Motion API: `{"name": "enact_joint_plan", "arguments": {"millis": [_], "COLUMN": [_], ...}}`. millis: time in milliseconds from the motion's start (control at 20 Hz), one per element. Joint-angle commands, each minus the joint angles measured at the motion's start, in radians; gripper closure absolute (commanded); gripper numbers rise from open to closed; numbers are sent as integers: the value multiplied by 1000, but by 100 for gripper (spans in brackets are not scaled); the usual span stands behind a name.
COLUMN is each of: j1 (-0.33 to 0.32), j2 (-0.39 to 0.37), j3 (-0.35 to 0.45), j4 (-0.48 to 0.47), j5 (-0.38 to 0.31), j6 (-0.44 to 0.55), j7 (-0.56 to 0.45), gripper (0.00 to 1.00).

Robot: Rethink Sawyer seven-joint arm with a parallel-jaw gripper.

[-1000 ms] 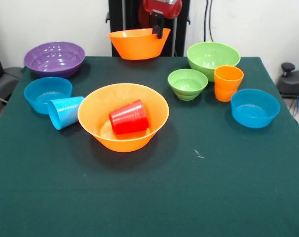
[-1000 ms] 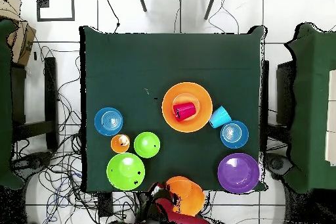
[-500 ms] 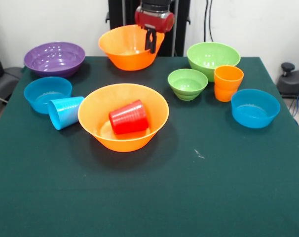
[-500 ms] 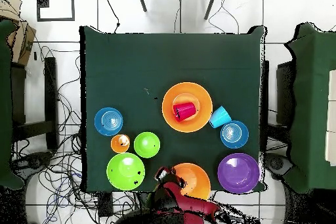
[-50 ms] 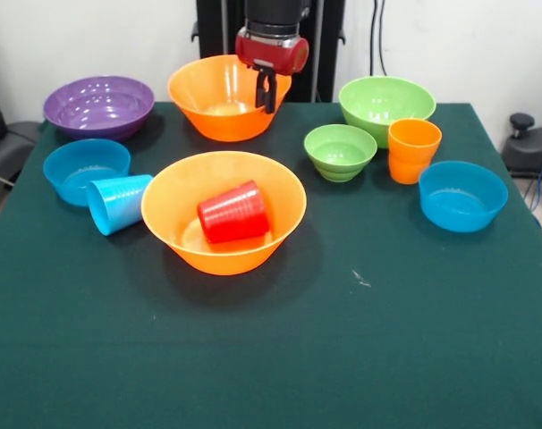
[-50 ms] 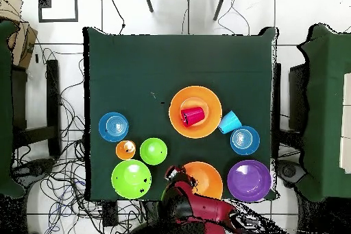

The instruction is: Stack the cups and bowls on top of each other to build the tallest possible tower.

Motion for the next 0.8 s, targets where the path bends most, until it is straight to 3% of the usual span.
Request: {"name": "enact_joint_plan", "arguments": {"millis": [50, 250, 450, 700, 800], "j1": [-19, -38, -63, -116, -134], "j2": [-138, -244, -256, -446, -476], "j3": [146, 165, 198, 268, 290], "j4": [-55, 5, -15, 84, 99], "j5": [-12, -10, -17, 18, 22], "j6": [187, 265, 297, 437, 459], "j7": [57, 56, 46, 32, 25], "gripper": [100, 100, 100, 100, 100]}}
